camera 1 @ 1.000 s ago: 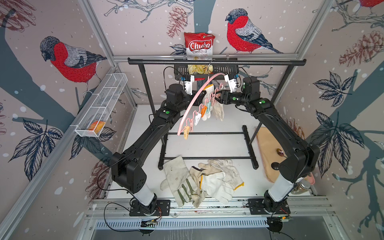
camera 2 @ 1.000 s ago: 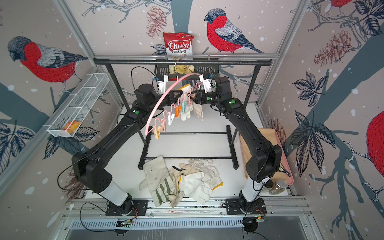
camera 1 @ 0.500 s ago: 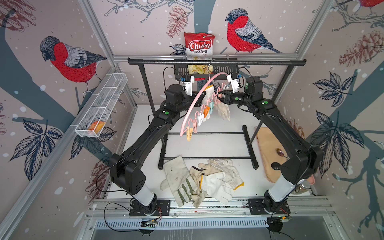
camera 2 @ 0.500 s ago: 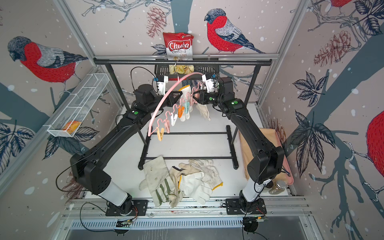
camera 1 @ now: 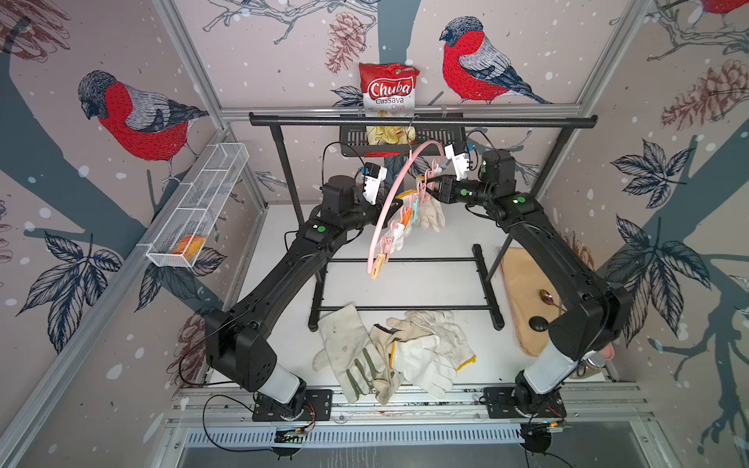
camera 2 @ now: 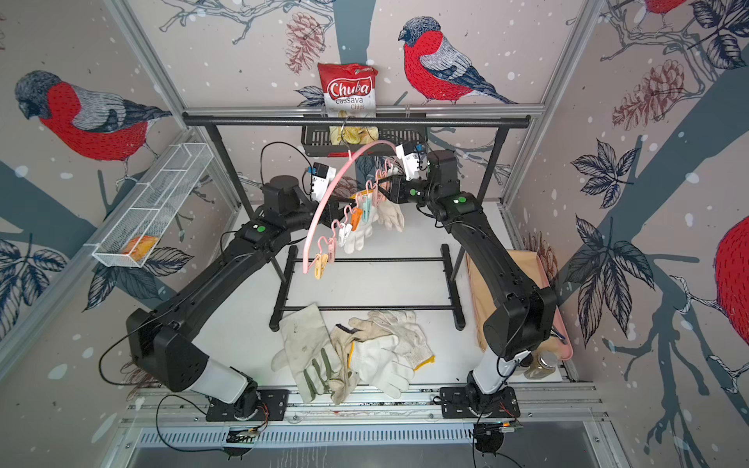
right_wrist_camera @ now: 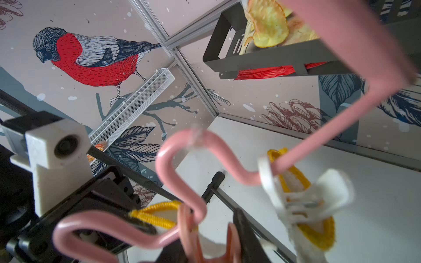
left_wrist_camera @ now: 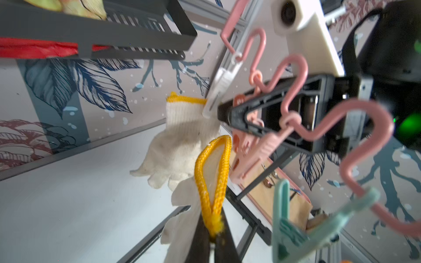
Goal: Clip the gloves onto a hanger to dry
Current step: Open the clamp at the hanger.
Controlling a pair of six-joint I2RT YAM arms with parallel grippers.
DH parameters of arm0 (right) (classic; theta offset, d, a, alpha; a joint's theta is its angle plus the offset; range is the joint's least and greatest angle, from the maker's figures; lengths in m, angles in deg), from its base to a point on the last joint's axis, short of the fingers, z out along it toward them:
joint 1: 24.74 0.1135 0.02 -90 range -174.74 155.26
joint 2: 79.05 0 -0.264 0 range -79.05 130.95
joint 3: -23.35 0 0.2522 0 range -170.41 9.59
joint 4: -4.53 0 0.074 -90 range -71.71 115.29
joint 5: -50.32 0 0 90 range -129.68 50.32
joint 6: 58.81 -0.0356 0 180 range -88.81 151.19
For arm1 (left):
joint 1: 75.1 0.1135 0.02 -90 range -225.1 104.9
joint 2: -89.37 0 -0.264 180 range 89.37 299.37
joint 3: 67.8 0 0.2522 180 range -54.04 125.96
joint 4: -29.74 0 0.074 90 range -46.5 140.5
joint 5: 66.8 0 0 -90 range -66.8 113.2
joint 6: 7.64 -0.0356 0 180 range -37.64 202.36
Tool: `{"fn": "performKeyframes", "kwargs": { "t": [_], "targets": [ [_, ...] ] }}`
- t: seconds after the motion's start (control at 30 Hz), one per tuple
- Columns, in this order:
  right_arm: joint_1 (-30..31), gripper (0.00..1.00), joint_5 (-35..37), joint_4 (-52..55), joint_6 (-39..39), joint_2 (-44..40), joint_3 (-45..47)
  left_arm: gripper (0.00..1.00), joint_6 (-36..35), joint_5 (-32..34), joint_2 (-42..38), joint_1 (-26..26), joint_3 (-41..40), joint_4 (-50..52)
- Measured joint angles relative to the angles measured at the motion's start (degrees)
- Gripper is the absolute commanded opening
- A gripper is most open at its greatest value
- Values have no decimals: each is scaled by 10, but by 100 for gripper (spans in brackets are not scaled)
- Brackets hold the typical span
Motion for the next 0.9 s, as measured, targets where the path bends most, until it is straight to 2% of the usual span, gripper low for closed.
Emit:
{"fn": "performKeyframes", "kwargs": {
  "t": [0.2,0.5,0.9],
  "targets": [
    [0,19,-3,2,8,0,-3,0,-52,-59,5,-1,-7,-3],
    [0,17,-6,1,9,-2,0,0,-75,-123,56,-1,17,-9],
    [0,16,-10,-1,12,-14,12,0,-151,-141,72,-1,10,-35]
  ]
}}
